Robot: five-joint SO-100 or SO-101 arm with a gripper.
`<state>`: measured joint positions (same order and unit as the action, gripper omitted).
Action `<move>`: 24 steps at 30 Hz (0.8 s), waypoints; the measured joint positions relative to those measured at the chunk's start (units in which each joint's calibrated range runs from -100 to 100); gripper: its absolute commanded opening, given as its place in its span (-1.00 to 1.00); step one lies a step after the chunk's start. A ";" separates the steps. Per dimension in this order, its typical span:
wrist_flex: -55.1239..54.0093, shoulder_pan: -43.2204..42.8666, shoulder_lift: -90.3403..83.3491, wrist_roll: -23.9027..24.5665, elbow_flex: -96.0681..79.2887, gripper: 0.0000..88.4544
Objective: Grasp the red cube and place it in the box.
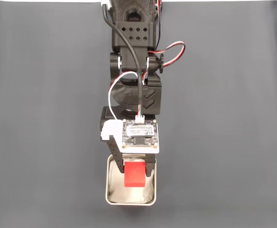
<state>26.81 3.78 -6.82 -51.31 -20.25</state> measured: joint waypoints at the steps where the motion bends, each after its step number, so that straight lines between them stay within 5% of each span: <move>1: 0.00 0.00 0.00 0.10 0.00 -0.83; 21: 0.00 0.89 0.52 0.34 0.00 -0.82; 24: 0.00 0.96 0.52 0.34 0.00 -0.44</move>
<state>26.81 4.75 -6.30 -50.96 -20.25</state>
